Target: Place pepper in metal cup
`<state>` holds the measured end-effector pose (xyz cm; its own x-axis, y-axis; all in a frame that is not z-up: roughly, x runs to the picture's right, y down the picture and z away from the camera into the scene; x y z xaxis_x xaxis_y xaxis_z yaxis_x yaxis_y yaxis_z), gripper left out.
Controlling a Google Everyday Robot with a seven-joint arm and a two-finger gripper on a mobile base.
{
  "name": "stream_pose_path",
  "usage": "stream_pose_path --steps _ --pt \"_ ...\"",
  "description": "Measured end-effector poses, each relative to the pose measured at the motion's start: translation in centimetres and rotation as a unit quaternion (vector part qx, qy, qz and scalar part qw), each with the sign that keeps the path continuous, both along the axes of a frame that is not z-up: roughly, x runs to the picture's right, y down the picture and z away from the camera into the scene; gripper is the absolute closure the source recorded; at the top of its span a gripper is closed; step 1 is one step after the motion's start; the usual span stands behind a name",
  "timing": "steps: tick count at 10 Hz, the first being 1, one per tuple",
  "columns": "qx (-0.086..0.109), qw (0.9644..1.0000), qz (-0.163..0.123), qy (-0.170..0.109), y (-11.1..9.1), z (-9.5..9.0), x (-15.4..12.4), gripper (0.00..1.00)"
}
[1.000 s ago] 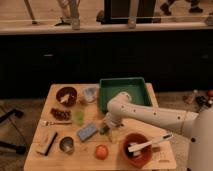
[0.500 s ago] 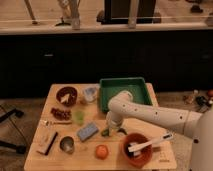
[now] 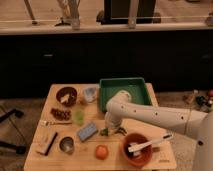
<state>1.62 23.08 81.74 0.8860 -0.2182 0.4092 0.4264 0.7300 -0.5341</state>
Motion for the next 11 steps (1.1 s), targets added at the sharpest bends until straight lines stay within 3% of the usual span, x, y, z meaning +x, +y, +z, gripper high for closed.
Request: stream_pose_path --steps 2,5,11 --pt "0.030 0.9995 -0.011 -0.009 -1.5 -2.4 -1.7 1.00" --pt "0.053 0.9981 -0.017 -0.028 -2.1 -4.1 -3.5 1.00" --pt "0.065 0.9914 -0.016 -0.112 -3.2 -8.1 -8.3 1.00"
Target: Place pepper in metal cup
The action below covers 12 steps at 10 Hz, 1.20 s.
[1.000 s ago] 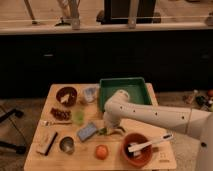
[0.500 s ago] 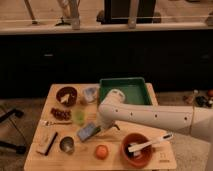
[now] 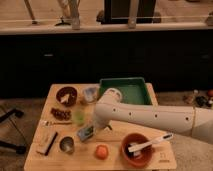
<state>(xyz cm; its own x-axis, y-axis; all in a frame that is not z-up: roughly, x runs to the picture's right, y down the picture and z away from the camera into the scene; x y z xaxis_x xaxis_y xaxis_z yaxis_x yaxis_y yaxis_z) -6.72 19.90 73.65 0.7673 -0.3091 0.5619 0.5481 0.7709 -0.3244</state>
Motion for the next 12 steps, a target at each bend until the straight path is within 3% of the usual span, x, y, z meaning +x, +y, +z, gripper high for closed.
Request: stream_pose_path --steps 4,12 --pt "0.001 0.9987 -0.003 -0.051 -0.7 -2.8 -2.9 1.00" --pt "-0.023 0.9945 -0.020 -0.100 -0.7 -5.5 -8.7 1.00"
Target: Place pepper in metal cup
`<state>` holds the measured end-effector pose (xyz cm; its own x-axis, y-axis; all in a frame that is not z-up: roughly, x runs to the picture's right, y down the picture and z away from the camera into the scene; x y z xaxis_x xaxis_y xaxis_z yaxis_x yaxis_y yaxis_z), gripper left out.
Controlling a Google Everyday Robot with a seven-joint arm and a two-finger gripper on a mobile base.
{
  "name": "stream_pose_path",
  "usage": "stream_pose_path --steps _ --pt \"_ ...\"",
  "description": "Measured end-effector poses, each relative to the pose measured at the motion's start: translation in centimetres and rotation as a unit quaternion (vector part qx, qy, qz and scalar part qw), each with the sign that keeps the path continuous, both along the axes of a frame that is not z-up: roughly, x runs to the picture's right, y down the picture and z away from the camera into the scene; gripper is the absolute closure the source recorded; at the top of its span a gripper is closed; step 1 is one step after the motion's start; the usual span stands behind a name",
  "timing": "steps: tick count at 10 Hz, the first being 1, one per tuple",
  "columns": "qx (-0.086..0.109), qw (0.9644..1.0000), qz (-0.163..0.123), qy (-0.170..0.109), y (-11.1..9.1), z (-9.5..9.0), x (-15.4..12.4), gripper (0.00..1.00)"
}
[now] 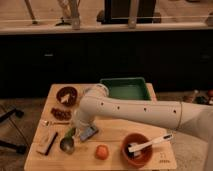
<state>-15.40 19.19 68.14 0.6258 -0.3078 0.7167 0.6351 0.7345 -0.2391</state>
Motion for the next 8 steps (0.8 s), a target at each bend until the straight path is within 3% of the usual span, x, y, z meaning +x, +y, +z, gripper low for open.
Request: stream_pose_path --steps 4,8 --pt "-0.006 0.9994 -0.007 -0.034 0.8 -2.3 -2.6 1.00" --pt "-0.026 0.9970 -0.005 -0.073 1.8 -4.0 -4.7 1.00"
